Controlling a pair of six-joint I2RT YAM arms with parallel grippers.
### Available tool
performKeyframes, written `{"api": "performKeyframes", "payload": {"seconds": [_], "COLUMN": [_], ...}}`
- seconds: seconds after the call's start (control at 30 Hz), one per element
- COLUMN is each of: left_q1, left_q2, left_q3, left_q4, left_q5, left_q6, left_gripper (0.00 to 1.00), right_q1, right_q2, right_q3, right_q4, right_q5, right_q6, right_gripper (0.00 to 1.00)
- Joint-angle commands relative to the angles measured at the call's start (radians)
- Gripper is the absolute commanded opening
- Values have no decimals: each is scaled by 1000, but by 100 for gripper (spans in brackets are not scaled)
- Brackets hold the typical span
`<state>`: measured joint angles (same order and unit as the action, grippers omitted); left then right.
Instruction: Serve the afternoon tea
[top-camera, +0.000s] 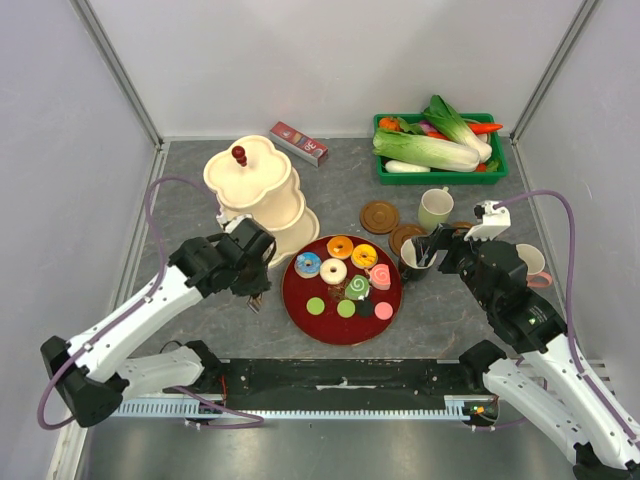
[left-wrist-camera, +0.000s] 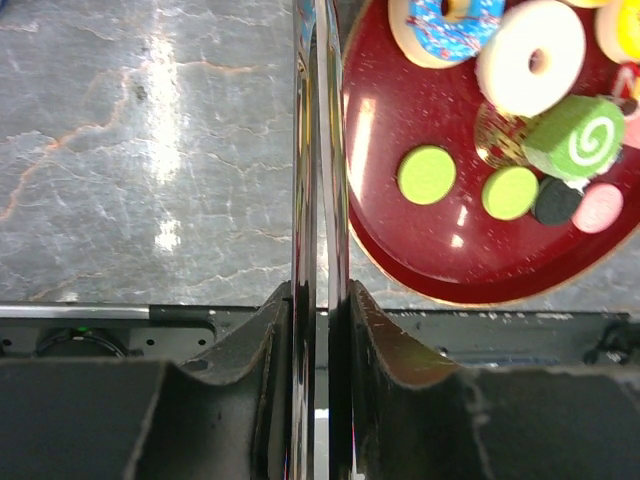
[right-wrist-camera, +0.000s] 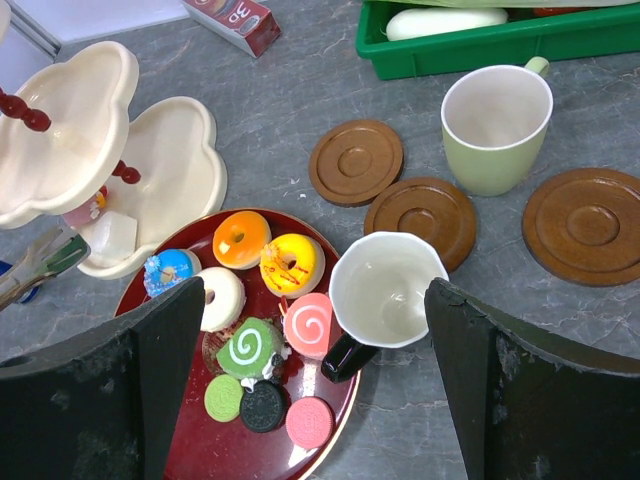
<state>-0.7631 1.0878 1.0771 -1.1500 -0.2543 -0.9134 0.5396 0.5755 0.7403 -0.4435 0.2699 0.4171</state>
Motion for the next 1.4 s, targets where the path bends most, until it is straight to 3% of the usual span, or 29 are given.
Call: {"api": "performKeyframes", "payload": {"seconds": [0.0,0.17,0.3,0.5,0.7,0.93,1.13,1.37], "left_q1": [4,2,2,-1,-48,-137,-251,-298], "left_q2": [-71,-155,-209,-154,-95,41,144,230], "left_q3": [-2,-28,-48,-37,-3,60,144,201], "left_q4": [7,99,211,233,279,254,194,142], "left_q5": [81,240,375,441,483,435,268,194], "left_q6": [41,126,166,194,199,220,214,235], "left_gripper": [17,17,26,32,49,51,54,54], "right_q1": [2,0,0,2,0,0,2,2], "right_q2": [-9,-9,-8,-19,-25,-32,-34,-42], "right_q3": [14,16,14,18,16,16,16,14], "right_q4": [2,2,2,-9,-15,-26,-32,-37], "right_q5": [25,26,26,34,43,51,52,51], "right_q6": [-14,-14,-14,-17,-15,-15,-14,-17], "right_gripper": [98,98,98,98,98,98,98,98]}}
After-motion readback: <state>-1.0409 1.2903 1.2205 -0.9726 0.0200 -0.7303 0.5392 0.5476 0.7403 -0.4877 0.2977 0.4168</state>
